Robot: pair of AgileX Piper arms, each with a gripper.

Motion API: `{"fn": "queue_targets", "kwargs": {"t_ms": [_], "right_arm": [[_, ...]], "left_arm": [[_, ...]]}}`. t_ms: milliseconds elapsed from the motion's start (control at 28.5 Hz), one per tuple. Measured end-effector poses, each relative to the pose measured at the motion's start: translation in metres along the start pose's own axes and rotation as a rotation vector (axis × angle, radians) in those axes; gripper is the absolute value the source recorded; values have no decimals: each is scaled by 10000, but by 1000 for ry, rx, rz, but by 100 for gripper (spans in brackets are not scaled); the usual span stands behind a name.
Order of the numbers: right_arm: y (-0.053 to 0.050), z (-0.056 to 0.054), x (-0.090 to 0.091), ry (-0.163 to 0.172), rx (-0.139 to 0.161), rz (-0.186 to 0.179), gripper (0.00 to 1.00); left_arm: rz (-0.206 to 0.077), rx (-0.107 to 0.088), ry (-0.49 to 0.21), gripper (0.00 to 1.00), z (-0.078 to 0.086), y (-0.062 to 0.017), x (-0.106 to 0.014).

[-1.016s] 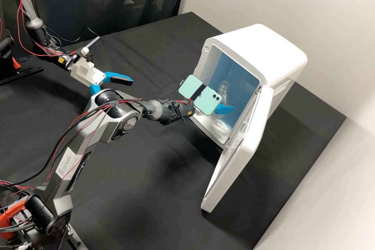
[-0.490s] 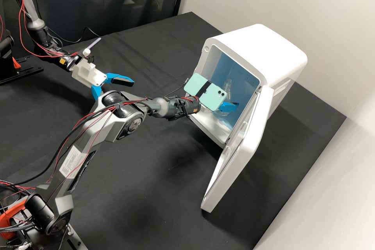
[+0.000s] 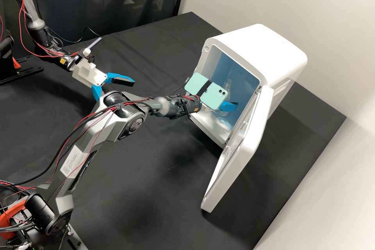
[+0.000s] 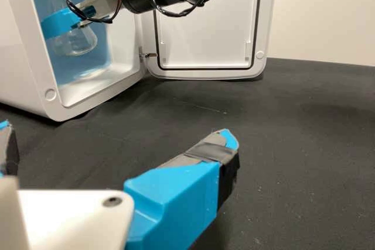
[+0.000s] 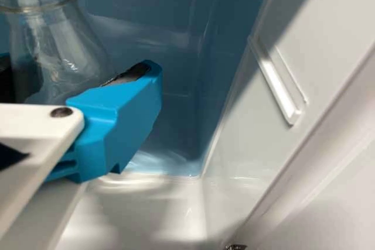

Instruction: Place the flask in the incubator

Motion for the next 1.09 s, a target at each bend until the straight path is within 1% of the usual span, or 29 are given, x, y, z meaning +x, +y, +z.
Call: {"fn": "queue_targets", "kwargs": {"t_ms": [105,210,490,561,596,631,701,736,911,1086], "right_arm": [[-4,4,2,-2,-6,-1,0],[-47,36,30,-11,-17,-7,0],[-218,162,104,-43,-25,-40,0],[-271,198,125,-52,-34,-52,0],[-289,200,136,-53,-34,-54,0],[-329,208,142,-60,-30,-61,0],[-356,201,159,-58,-34,-59,0],[-365,184,159,-54,-41,-56,0],[-400,147,152,-46,-43,-55,0],[-418,144,155,-45,-44,-47,0]], "left_arm": [[0,0,0,100,0,0,0],[0,0,0,100,0,0,0],[0,0,0,100,0,0,0],[0,0,0,100,0,0,0],[0,0,0,100,0,0,0],[0,0,0,100,0,0,0],[0,0,0,100,0,0,0],[0,0,0,100,0,0,0],[0,0,0,100,3,-1,1],[0,0,0,100,3,-1,1]]}}
